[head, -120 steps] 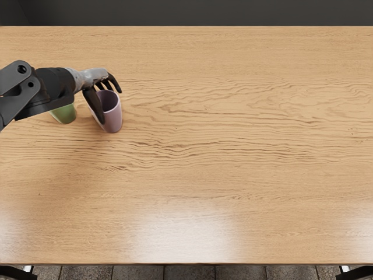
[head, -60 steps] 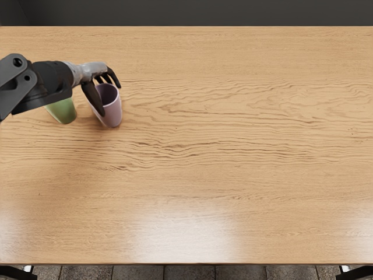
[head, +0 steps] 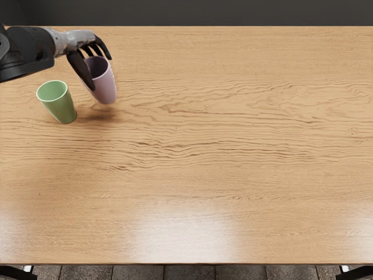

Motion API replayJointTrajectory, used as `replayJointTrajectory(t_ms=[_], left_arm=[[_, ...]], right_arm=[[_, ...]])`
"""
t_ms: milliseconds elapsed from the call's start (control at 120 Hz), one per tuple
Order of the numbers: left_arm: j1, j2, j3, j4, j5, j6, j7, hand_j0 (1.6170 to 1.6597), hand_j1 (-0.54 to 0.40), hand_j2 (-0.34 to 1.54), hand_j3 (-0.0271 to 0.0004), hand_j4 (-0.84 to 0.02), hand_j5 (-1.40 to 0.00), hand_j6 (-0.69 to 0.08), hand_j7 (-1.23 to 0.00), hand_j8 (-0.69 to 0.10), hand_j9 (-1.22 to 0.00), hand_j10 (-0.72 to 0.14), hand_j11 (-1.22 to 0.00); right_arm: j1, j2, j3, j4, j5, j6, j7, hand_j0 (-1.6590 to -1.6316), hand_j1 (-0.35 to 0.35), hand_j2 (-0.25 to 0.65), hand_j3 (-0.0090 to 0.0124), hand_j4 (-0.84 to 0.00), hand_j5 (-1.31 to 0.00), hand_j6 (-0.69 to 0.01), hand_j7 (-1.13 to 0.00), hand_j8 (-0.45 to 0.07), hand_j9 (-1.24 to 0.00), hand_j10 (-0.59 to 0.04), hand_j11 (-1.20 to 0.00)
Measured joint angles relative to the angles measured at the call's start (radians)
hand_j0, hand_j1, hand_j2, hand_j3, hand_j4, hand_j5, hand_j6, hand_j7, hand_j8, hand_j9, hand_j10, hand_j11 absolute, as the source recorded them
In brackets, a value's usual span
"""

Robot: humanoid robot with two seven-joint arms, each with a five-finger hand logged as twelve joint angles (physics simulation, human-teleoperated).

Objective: Pick up cup and place in cup with left hand

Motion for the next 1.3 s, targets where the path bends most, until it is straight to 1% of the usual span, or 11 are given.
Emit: replayJointTrajectory(t_ms=[50,150,175,283,400,417,442,508,625,783,1300], left_arm=[[-0.024,0.019,0.002,-0.001,-0.027,-0.007,0.000,1.6572,-0.129,0.18,0.0000,-0.446,-0.61,-0.368,-0.59,-0.338,-0.60,-0.449,-0.60],[-0.041,0.040,0.005,-0.002,-0.068,-0.020,0.000,1.6571,-0.127,0.18,0.0000,-0.448,-0.60,-0.372,-0.59,-0.335,-0.60,-0.450,-0.60],[-0.044,0.049,0.005,-0.002,-0.076,-0.024,0.000,1.6568,-0.119,0.16,0.0000,-0.442,-0.61,-0.357,-0.59,-0.333,-0.60,-0.448,-0.60],[-0.072,0.100,0.007,-0.004,-0.107,-0.037,0.000,1.6569,-0.117,0.19,0.0000,-0.447,-0.61,-0.381,-0.60,-0.347,-0.60,-0.451,-0.60],[-0.077,0.132,0.008,-0.006,-0.127,-0.048,0.000,1.6569,-0.118,0.19,0.0000,-0.448,-0.60,-0.376,-0.60,-0.351,-0.60,-0.452,-0.60],[-0.077,0.138,0.007,-0.006,-0.129,-0.050,0.000,1.6570,-0.118,0.20,0.0000,-0.446,-0.61,-0.388,-0.59,-0.334,-0.60,-0.451,-0.60],[-0.078,0.149,0.007,-0.007,-0.130,-0.053,0.000,1.6570,-0.120,0.19,0.0000,-0.448,-0.60,-0.380,-0.60,-0.349,-0.60,-0.452,-0.60],[-0.096,0.171,0.008,-0.012,-0.139,-0.058,0.000,1.6571,-0.121,0.20,0.0000,-0.446,-0.61,-0.378,-0.60,-0.348,-0.60,-0.452,-0.60],[-0.105,0.218,0.009,-0.027,-0.160,-0.067,0.000,1.6572,-0.123,0.21,0.0000,-0.445,-0.61,-0.373,-0.60,-0.352,-0.60,-0.452,-0.60],[-0.104,0.250,0.015,-0.045,-0.174,-0.071,0.000,1.6570,-0.120,0.20,0.0000,-0.448,-0.60,-0.376,-0.60,-0.352,-0.60,-0.452,-0.60],[-0.094,0.282,0.021,-0.051,-0.177,-0.072,0.000,1.6570,-0.116,0.22,0.0000,-0.448,-0.61,-0.392,-0.59,-0.369,-0.60,-0.453,-0.60]], right_arm=[[0.000,0.000,0.000,0.000,0.000,0.000,0.000,-1.6581,-0.349,0.000,0.0000,0.000,0.00,-0.001,0.00,0.000,0.00,0.000,0.00],[0.001,0.000,0.000,0.001,0.000,0.000,0.000,-1.6581,-0.349,0.000,0.0000,0.000,0.00,-0.001,0.00,0.000,0.00,0.000,0.00],[0.001,0.000,0.000,0.001,0.000,0.000,0.000,-1.6581,-0.349,0.000,0.0000,0.000,0.00,-0.001,0.00,0.000,0.00,0.000,0.00],[0.001,0.000,-0.001,0.002,0.000,0.000,0.000,-1.6581,-0.349,0.000,0.0000,0.000,0.00,-0.001,0.00,0.000,0.00,0.000,0.00],[0.004,0.000,-0.002,0.002,0.000,0.000,0.000,-1.6581,-0.349,0.000,0.0000,0.000,0.00,-0.001,0.00,0.000,0.00,0.000,0.00],[0.004,0.000,-0.002,0.002,0.000,0.000,0.000,-1.6581,-0.349,0.000,0.0000,0.000,0.00,-0.001,0.00,0.000,0.00,0.000,0.00],[0.004,0.000,-0.002,0.002,0.000,0.000,0.000,-1.6581,-0.349,0.000,0.0000,0.000,0.00,-0.001,0.00,0.000,0.00,0.000,0.00],[0.005,0.000,-0.003,0.001,0.000,0.000,0.000,-1.6581,-0.349,0.000,0.0000,0.000,0.00,-0.001,0.00,0.000,0.00,0.000,0.00],[0.006,0.000,-0.003,0.001,-0.001,0.000,0.000,-1.6581,-0.349,0.000,0.0000,0.000,0.00,-0.001,0.00,0.000,0.00,0.000,0.00],[0.006,0.000,-0.003,0.002,-0.003,0.000,0.000,-1.6581,-0.349,0.000,0.0000,0.000,0.00,-0.001,0.00,0.000,0.00,0.000,0.00],[0.007,0.000,-0.003,0.002,-0.005,0.001,0.000,-1.6581,-0.349,0.000,0.0000,0.000,0.00,-0.001,0.00,0.000,0.00,0.000,0.00]])
